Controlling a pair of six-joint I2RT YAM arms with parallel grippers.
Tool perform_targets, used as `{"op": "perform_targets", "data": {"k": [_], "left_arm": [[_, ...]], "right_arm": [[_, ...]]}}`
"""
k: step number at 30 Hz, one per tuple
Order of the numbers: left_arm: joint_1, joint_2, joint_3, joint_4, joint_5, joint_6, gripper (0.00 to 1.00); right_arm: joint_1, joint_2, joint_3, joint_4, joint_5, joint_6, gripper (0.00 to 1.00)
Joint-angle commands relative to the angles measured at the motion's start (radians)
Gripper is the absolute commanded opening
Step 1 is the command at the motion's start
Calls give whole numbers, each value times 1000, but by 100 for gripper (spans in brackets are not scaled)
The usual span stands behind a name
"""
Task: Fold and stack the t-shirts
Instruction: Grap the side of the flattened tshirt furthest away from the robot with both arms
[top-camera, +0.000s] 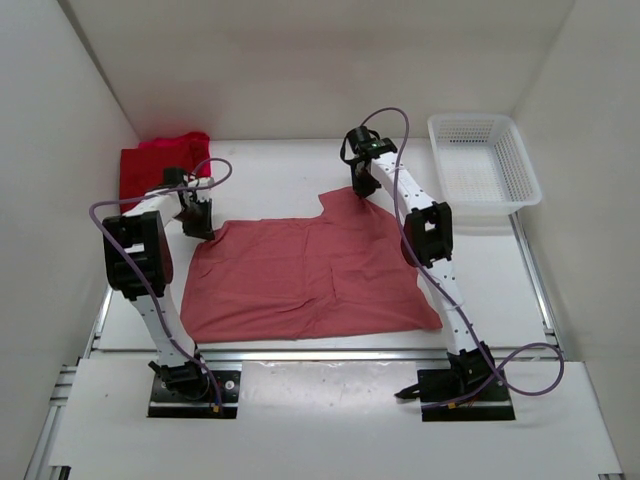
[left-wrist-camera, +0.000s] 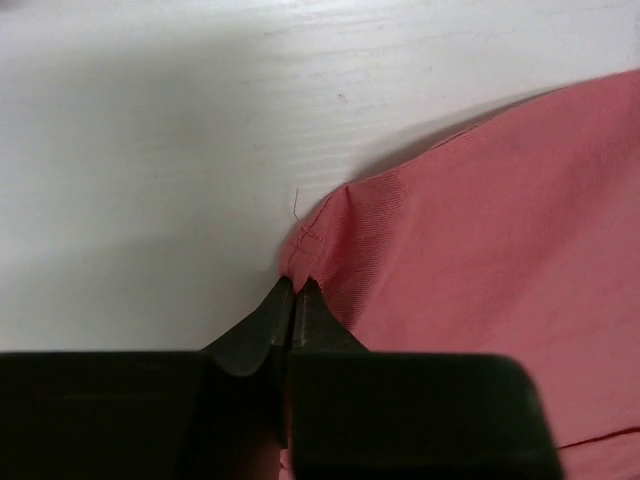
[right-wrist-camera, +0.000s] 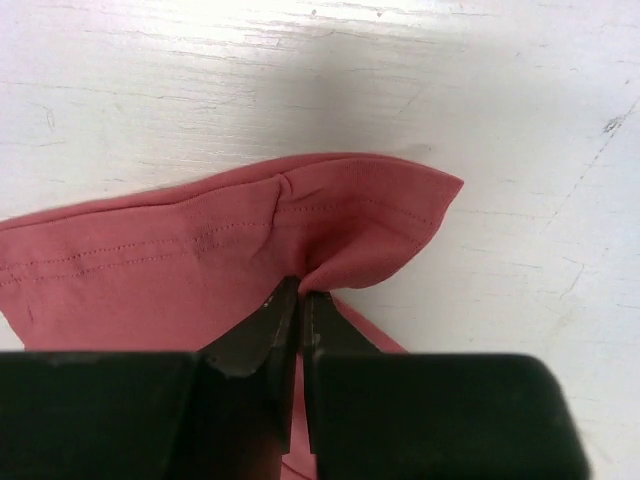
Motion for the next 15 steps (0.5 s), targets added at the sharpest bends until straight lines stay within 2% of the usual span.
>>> {"op": "perform_targets", "data": {"k": [1,4,10,15], "left_arm": [[-9,-29,-63,-31,-36,26,5],[8,-42,-65,-25,-21,20,1],[42,-134,-5,-7,24,42,0],[14,-255,-78,47,-2,192,0]], "right_arm": [[6,26,-13,-76,50,-19,0],[-3,16,43,-100,30,-16,0],[6,-95,71,-123,-28,-39,0],[55,-217,15,-174,12,-33,0]]}}
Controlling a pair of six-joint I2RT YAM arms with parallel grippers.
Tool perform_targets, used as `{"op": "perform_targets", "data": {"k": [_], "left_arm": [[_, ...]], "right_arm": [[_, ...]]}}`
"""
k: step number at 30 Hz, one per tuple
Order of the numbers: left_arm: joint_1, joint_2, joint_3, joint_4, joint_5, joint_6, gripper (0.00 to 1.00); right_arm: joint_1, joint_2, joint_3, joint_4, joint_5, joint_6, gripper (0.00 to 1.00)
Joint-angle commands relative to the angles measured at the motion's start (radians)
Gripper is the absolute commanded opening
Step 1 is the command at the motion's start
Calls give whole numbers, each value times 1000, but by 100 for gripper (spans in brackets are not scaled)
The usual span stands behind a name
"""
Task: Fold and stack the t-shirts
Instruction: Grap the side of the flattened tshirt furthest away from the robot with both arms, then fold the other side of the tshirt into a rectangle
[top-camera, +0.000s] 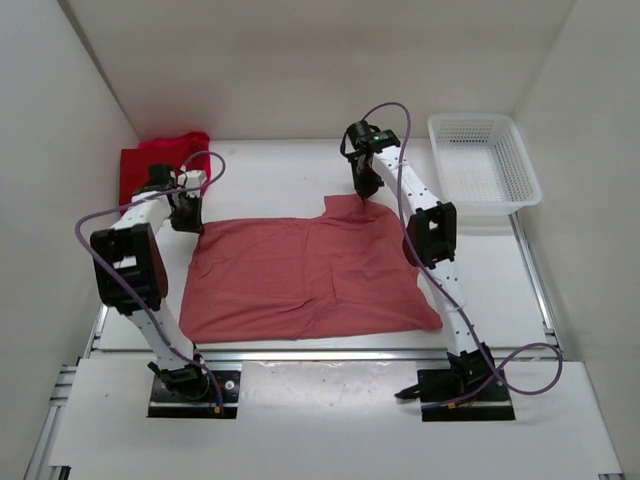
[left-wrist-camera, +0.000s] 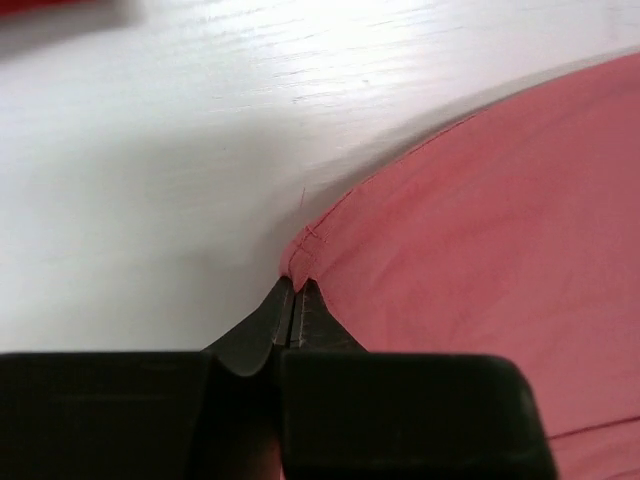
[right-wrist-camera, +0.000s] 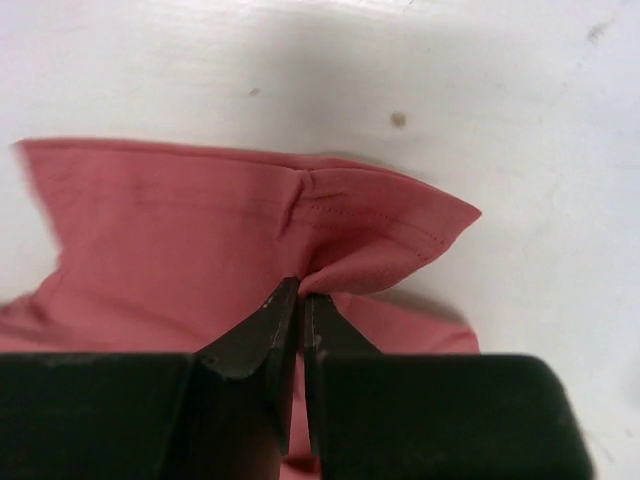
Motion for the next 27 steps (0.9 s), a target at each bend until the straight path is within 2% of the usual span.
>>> {"op": "perform_targets", "data": {"k": [1,5,7,9,10,11,12,13,14,16,19,22,27], "left_arm": [[-30,-181,-49,47,-14,157,0],[-21,-246,-137,54,-11,245,0],[-1,-261,-160,46,18,268,0],[13,-278,-183,28,43,293,0],[10,-293,-201,29,43,304,0],[7,-306,-209,34,38,310,0],[10,-310,-227,35,35,319,0],[5,-318,-242,28,41,325,0],[2,-327,-247,22,58,346,0],[0,-332,-269,12,66,345,0],[-1,-341,-276,52,58,342,0],[14,-350,-270,69,35,324,0],[59,-398,-278,28,72,375,0]], "right_arm": [[55,-183,-14,-38,25,-12,0],[98,-223,-96,-144,97,41,0],[130,-317,-211,-127,129,58,0],[159,-426,-457,-49,145,70,0],[167,-536,-658,33,142,95,0],[150,-598,-758,143,101,101,0],[136,-726,-969,264,78,127,0],[101,-861,-1065,315,15,153,0],[70,-972,-1229,409,-28,158,0],[43,-1083,-1400,497,-54,150,0],[1,-1137,-1453,570,-110,121,0],[15,-1140,-1474,610,-156,109,1],[39,-1187,-1587,688,-215,181,0]]}}
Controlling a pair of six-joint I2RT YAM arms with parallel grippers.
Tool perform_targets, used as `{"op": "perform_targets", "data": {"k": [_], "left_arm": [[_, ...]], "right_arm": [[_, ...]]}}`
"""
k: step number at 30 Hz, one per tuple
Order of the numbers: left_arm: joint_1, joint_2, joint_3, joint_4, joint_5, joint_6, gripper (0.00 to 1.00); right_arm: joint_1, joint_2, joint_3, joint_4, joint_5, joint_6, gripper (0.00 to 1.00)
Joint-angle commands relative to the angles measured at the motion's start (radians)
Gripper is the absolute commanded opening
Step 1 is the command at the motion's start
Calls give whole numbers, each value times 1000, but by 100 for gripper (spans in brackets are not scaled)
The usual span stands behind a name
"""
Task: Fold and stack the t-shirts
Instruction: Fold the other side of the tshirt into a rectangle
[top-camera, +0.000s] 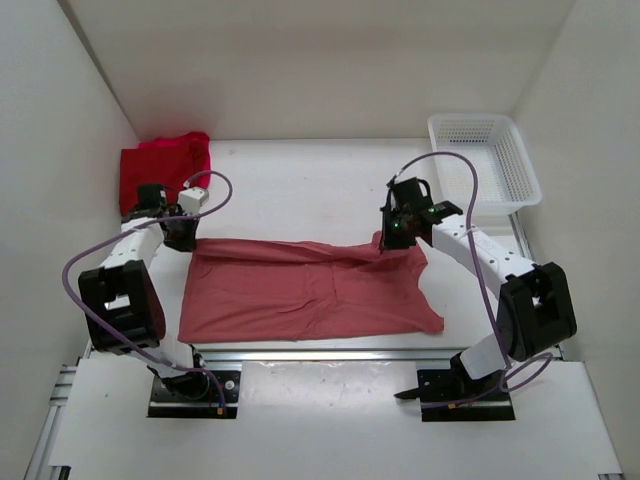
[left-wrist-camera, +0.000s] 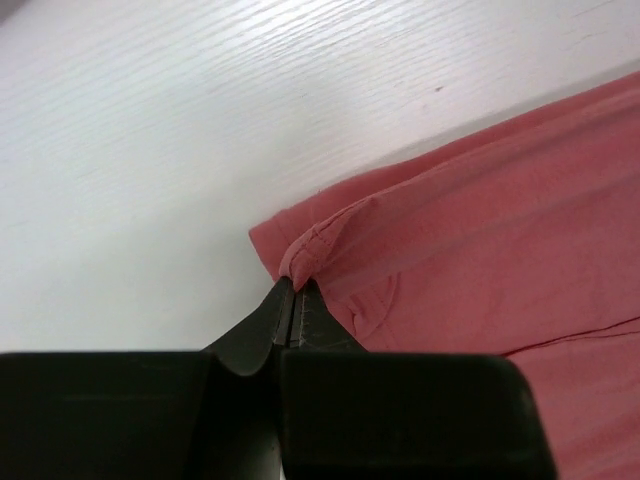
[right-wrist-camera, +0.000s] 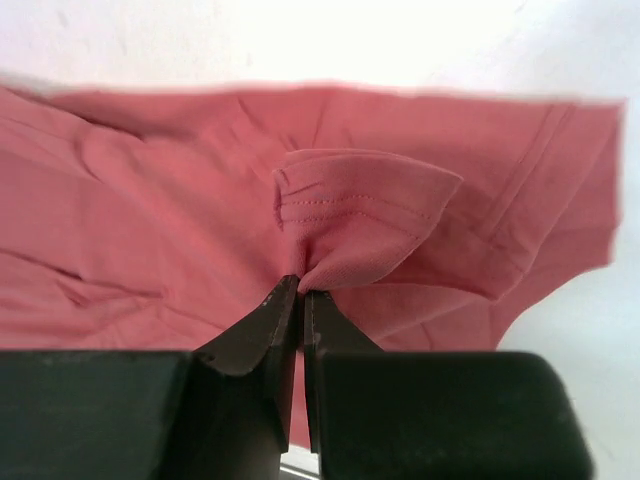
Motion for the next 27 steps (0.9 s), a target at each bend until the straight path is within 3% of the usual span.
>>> {"op": "perform_targets", "data": {"k": [1,6,13,17,27], "left_arm": [[22,-97,-7,-32,32,64,0],[2,-142,-102,-14,0,125,0],[-30,-125,-70,164,-49,47,0],[-10,-128,-30,80,4,90,1],[28,-185,-153,-34,5,165,6]], "right_arm": [[19,-53,-103,110,-62,57,0],[30,-90,-213,197,-75,106,0],[-54,-27,-123,222,-99,80,0],[-41,-24,-152,229,-118,77,0],[-36,-164,-408,294,-161,181,1]]}}
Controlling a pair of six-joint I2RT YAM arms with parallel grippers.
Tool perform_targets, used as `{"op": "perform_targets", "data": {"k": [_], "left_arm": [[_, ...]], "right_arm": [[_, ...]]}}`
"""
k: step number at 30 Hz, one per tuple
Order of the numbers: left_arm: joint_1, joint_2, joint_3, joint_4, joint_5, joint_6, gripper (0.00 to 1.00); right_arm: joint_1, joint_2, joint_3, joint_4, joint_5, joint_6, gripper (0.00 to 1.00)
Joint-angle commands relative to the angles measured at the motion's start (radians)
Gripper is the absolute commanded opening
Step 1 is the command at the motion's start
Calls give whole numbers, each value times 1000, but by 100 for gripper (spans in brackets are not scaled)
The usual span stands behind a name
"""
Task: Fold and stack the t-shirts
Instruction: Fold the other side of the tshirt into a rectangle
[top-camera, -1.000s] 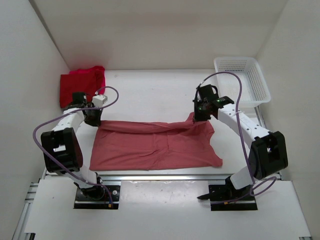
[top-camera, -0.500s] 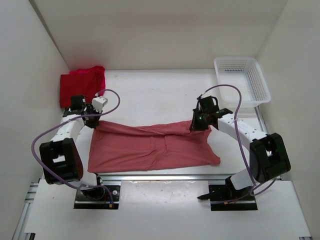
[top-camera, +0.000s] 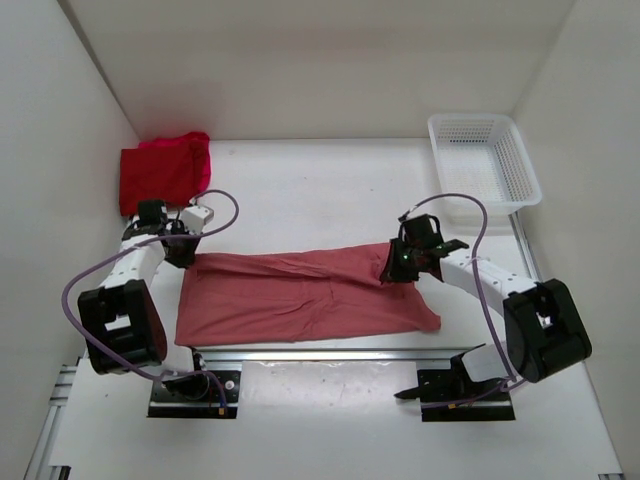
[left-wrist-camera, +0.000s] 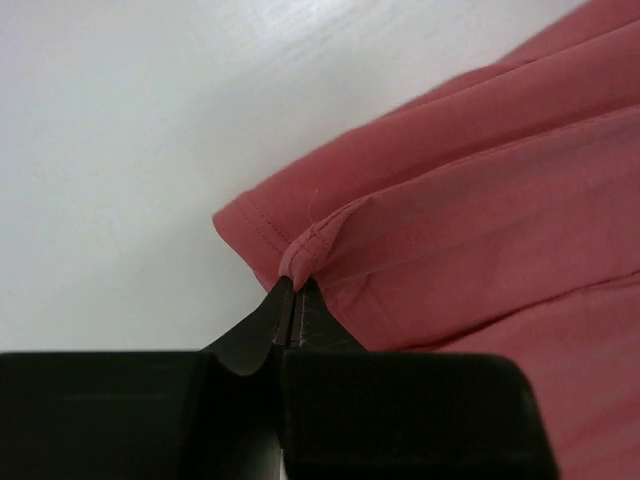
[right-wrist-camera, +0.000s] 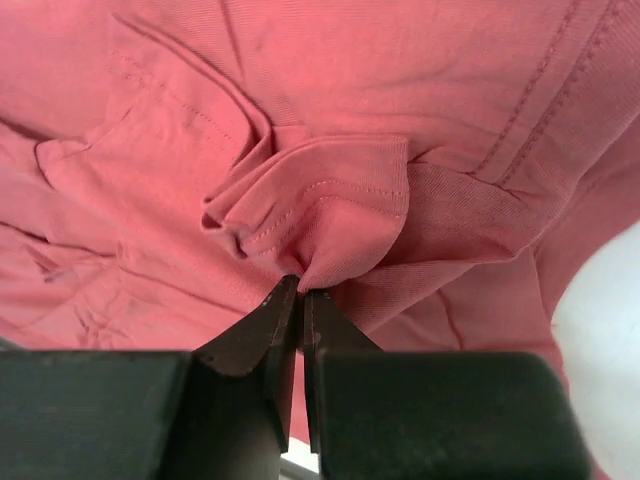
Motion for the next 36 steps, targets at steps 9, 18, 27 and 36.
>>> {"op": "perform_targets", "data": {"k": [9,18,27,36], "left_arm": [[57,-123,-42,-161,46,66,37],[110,-169,18,-290,83,139,38],[-47,-93,29,-80,-11,-58,50],[-59,-54,-22,-49,-52,-79,52]], "right_arm": [[-53,-190,-176,41,-83,35,37],[-96,-429,-134,-137,-29,-8,45],[23,-79,164,-169,45,-76,61],[109,305,509,-370,79,-156,67]]}}
